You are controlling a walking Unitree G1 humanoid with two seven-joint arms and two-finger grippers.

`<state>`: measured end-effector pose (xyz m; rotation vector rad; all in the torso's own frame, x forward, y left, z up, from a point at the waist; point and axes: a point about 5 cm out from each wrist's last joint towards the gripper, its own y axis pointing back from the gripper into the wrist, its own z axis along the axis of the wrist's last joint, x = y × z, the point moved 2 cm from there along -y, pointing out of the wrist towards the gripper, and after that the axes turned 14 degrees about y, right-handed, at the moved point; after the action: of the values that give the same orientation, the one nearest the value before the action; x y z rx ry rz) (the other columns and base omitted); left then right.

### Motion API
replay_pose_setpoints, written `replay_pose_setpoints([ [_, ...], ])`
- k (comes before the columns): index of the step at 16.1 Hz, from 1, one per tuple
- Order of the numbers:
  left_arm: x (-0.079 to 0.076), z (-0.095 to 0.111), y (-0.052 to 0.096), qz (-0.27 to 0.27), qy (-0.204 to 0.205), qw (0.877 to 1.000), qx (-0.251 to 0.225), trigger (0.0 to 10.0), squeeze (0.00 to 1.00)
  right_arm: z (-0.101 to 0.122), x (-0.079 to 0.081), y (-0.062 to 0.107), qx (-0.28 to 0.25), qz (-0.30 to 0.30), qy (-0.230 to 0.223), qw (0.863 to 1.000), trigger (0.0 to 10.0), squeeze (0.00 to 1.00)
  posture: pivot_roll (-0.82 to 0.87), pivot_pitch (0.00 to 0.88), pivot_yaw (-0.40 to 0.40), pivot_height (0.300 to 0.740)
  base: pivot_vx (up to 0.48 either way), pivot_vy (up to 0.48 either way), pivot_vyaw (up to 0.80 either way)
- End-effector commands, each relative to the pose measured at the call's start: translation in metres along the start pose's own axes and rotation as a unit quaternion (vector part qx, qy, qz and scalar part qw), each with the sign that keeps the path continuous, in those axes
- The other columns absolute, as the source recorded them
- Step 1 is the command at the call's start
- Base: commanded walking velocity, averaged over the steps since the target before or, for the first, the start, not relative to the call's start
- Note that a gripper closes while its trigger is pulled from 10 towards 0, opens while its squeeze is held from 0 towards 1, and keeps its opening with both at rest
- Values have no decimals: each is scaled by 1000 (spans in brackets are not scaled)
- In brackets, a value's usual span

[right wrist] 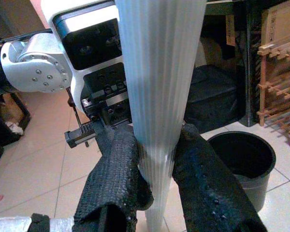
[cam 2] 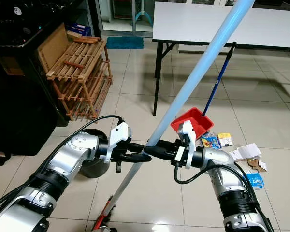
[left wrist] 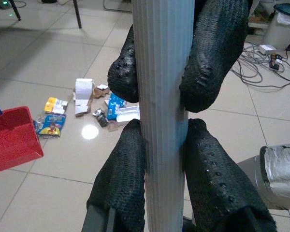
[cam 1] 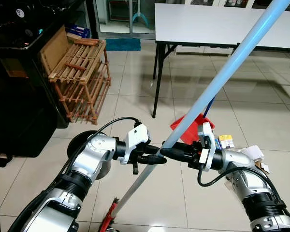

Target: Sweep floor

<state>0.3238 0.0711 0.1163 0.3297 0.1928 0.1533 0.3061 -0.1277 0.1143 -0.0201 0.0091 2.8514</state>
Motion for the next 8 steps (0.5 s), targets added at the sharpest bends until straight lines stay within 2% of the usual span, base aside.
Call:
replay_pose_setpoints([
  [1,-6,-2,-5,-24,-5,1000,13,0,0,12,-1,-3,-26,2,14,1000,10000,0,-8,117,13,740,0,0,0],
  [8,-9,-2,-7,-37,-6,999,16,0,0,12,-1,-4,-27,1,15,1000,10000,0,-11,118,15,740,0,0,0],
])
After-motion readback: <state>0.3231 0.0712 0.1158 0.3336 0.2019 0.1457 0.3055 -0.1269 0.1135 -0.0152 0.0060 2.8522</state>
